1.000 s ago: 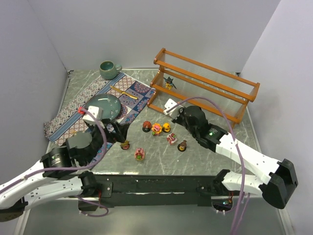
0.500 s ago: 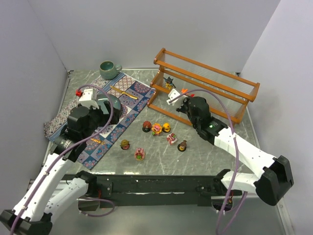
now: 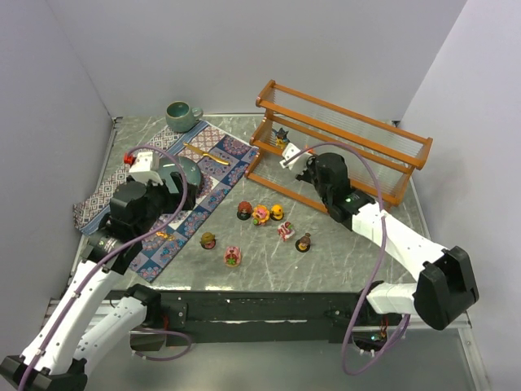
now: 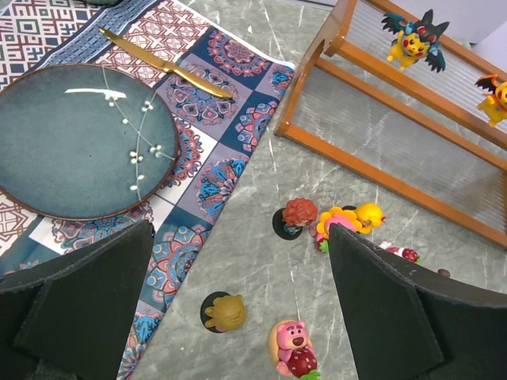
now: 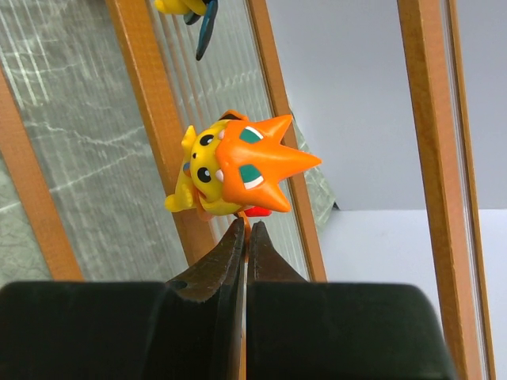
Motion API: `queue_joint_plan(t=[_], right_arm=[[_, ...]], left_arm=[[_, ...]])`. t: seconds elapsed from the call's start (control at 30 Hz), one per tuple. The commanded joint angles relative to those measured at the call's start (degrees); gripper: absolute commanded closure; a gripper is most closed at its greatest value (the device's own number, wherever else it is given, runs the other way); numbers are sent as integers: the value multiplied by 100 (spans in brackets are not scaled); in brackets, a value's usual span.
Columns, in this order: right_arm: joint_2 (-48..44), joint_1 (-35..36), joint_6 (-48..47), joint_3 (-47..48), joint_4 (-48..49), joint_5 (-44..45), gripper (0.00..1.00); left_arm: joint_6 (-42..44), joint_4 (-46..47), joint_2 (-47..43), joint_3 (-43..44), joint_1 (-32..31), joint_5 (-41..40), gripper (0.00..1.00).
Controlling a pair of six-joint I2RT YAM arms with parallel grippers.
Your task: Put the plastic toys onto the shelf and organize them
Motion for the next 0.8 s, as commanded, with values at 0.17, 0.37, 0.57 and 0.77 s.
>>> queue_joint_plan(t=[0.17, 0.37, 0.57, 0.77], right_arm=[[382, -108, -241, 279, 848, 71, 100], [628, -134, -311, 349, 1015, 89, 100], [786, -222, -364, 376, 1190, 124, 100], [892, -301, -390, 428, 1270, 19, 100]], left_arm=[[145, 79, -112, -40, 29, -163, 3], [145, 70, -138, -57, 29, -180, 3], [154, 79, -155, -75, 29, -146, 3], [162, 87, -164, -83, 29, -128, 3]])
